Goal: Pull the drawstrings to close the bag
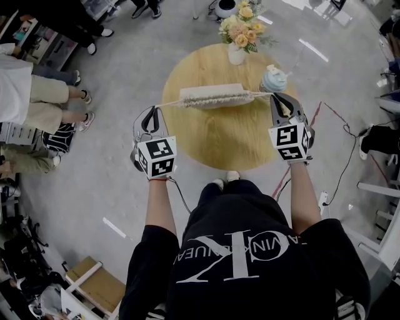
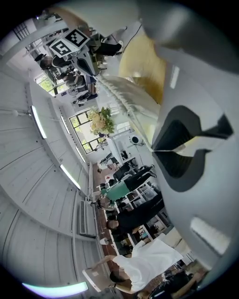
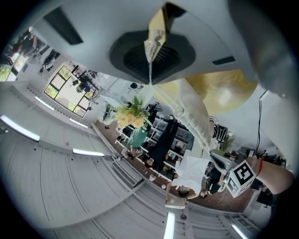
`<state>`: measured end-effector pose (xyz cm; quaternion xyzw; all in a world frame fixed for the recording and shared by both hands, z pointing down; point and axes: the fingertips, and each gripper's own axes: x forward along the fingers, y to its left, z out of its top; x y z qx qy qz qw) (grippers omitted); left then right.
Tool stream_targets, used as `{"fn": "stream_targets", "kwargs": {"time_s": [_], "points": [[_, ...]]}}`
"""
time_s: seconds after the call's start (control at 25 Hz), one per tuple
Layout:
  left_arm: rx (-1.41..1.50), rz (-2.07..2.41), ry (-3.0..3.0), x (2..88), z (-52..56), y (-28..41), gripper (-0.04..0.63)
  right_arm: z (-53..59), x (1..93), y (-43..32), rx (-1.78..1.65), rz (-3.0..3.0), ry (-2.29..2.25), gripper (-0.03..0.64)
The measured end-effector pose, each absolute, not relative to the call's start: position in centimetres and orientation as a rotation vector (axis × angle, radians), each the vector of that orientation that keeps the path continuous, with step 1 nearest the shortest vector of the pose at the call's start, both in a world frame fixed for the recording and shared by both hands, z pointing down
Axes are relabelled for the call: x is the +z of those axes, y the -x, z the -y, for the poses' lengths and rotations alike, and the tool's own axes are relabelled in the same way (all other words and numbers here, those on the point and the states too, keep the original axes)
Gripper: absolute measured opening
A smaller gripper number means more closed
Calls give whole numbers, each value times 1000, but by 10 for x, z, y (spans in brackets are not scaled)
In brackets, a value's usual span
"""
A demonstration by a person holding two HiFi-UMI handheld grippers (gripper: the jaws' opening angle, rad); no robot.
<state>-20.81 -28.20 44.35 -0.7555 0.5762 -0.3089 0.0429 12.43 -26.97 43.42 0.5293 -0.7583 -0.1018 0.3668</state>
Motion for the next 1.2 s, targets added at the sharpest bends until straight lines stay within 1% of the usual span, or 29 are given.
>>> {"fn": "stream_targets", "kwargs": {"time_s": [0.32, 1.2], "points": [[-867, -1811, 2336, 429, 288, 219, 18, 277, 419, -132, -275, 1937, -1417, 23], [-814, -1876, 2341, 416, 292, 243, 17, 284, 401, -158, -261, 1914, -1529, 23]]}}
